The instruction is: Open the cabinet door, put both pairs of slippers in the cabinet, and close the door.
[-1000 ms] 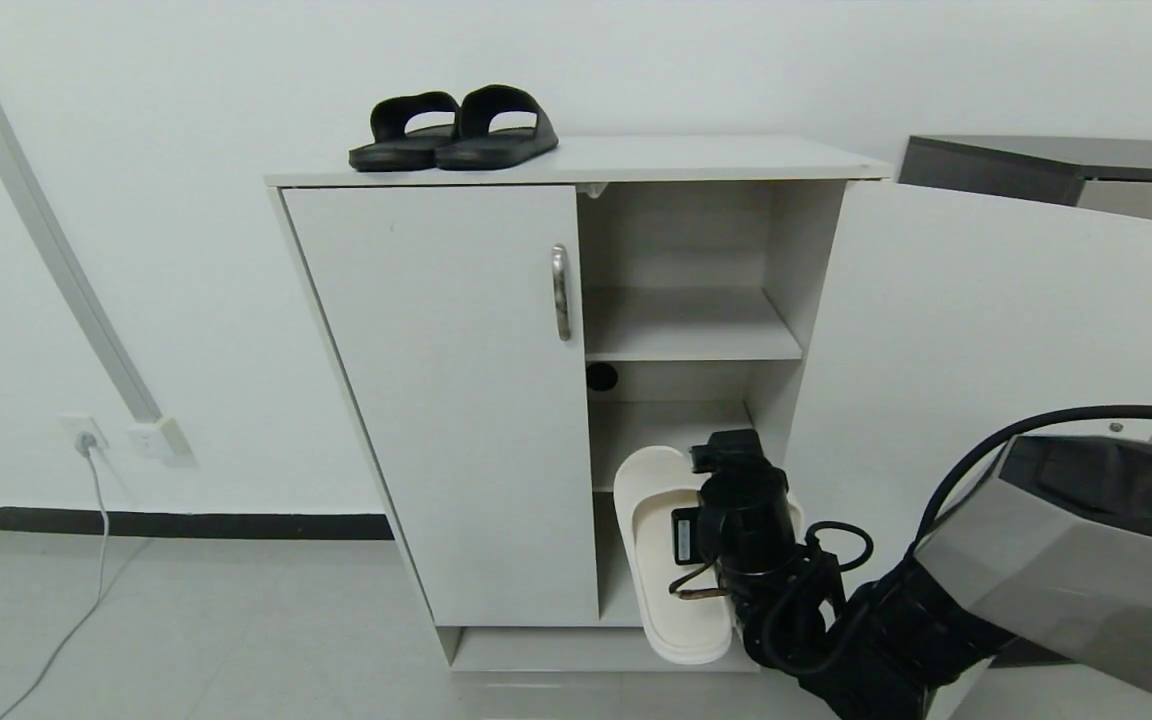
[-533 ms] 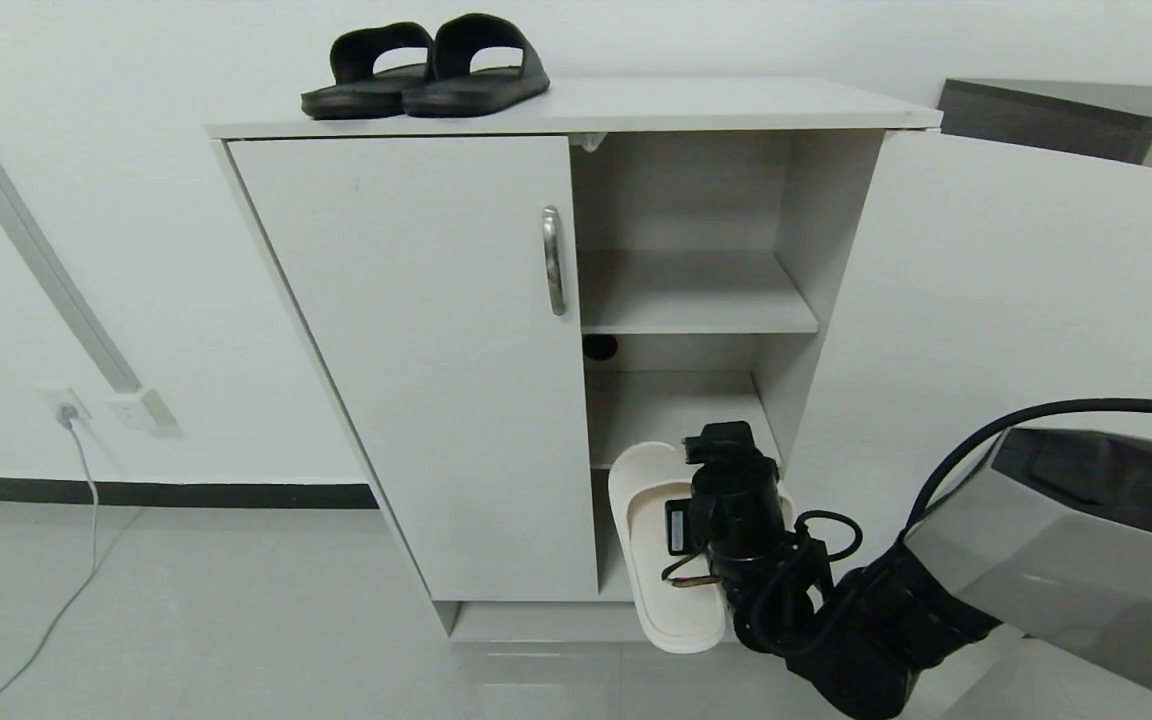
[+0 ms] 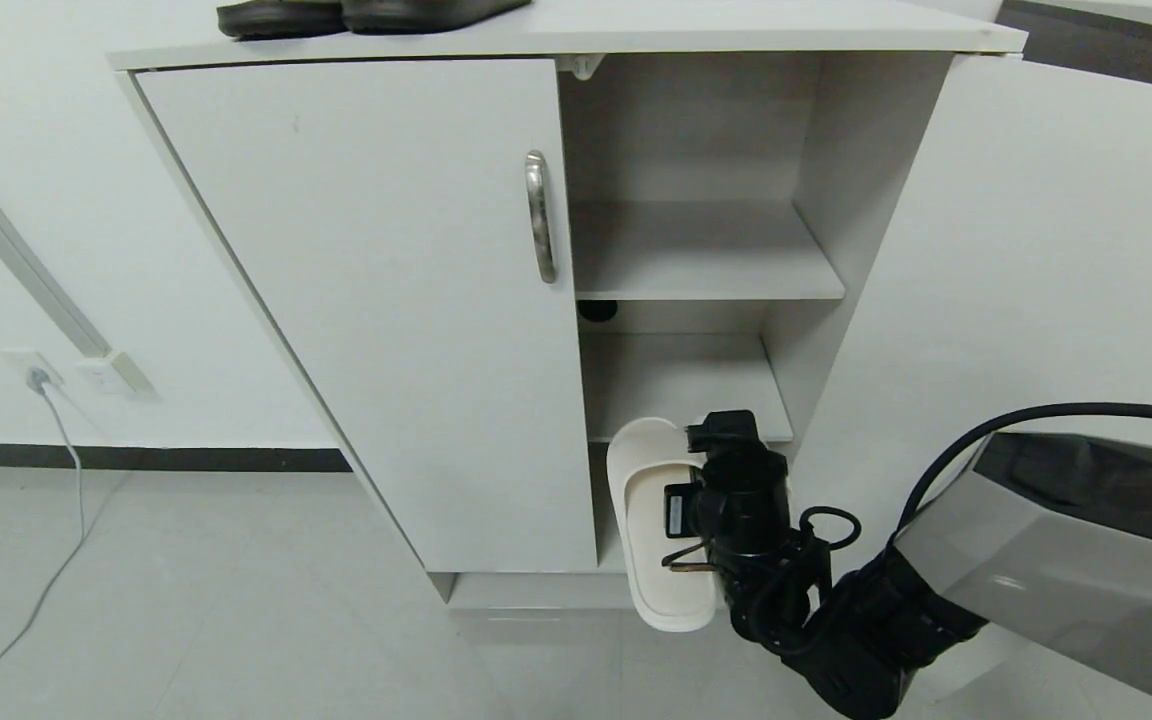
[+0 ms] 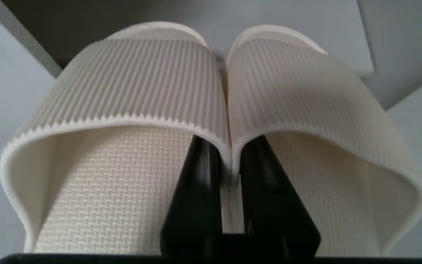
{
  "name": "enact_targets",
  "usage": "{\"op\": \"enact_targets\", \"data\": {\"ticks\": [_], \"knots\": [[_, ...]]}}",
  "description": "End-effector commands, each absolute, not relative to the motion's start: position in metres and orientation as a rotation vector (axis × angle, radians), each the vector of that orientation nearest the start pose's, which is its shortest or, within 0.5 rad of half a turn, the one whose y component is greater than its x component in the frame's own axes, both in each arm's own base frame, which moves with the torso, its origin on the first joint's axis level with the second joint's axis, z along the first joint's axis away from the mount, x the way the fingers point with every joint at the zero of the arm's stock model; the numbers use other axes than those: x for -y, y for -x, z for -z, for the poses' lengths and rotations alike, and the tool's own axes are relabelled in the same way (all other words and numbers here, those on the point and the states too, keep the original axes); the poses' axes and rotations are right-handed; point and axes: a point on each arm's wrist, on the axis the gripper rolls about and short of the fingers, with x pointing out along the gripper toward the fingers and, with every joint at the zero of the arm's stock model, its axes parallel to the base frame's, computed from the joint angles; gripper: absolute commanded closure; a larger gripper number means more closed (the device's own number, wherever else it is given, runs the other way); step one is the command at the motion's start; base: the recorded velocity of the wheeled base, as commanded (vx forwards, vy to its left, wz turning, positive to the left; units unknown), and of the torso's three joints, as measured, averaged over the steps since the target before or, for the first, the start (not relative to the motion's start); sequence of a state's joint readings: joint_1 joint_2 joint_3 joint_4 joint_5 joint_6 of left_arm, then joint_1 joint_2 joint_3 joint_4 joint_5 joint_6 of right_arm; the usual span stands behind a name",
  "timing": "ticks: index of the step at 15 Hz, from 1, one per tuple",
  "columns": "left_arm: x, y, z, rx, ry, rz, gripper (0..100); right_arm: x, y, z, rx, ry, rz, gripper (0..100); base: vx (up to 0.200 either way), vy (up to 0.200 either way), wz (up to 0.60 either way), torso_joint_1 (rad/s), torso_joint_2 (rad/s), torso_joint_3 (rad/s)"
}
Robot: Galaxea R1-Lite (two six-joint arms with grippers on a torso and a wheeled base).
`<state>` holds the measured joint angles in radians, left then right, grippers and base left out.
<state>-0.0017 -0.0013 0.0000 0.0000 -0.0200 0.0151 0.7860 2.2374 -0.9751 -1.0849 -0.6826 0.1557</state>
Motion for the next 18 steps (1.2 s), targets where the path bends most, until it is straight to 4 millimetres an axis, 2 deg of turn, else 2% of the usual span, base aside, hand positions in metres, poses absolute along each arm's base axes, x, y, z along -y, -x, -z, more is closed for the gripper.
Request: {"op": "enact_targets", "data": {"ticks": [1,6,13,18], "knots": [[0.000,0.023,-0.075,0.000,-0.015,0.021,100,-0.276,-0.296,-0.068,-0.125,-0.020,-0.095,100,0.000,0.000,0.00,0.007,0.00,-0.100],[0.000,0.023,-0.075,0.000,-0.015,0.020,100,-0.270,-0.308,-0.054,-0.029,-0.005,-0.072,100,0.000,0.000,0.00,0.000,0.00,-0.012],[0.000,0.023,-0.075,0.000,-0.015,0.021,100,-0.269,-0.309,-0.055,-0.015,-0.006,-0.067,100,0.000,0.000,0.00,0.000,0.00,0.000],[0.000,0.023,-0.075,0.000,-0.015,0.021,100,-0.269,-0.309,-0.056,-0.012,-0.008,-0.066,100,0.200,0.000,0.00,-0.002,0.00,0.000]]}}
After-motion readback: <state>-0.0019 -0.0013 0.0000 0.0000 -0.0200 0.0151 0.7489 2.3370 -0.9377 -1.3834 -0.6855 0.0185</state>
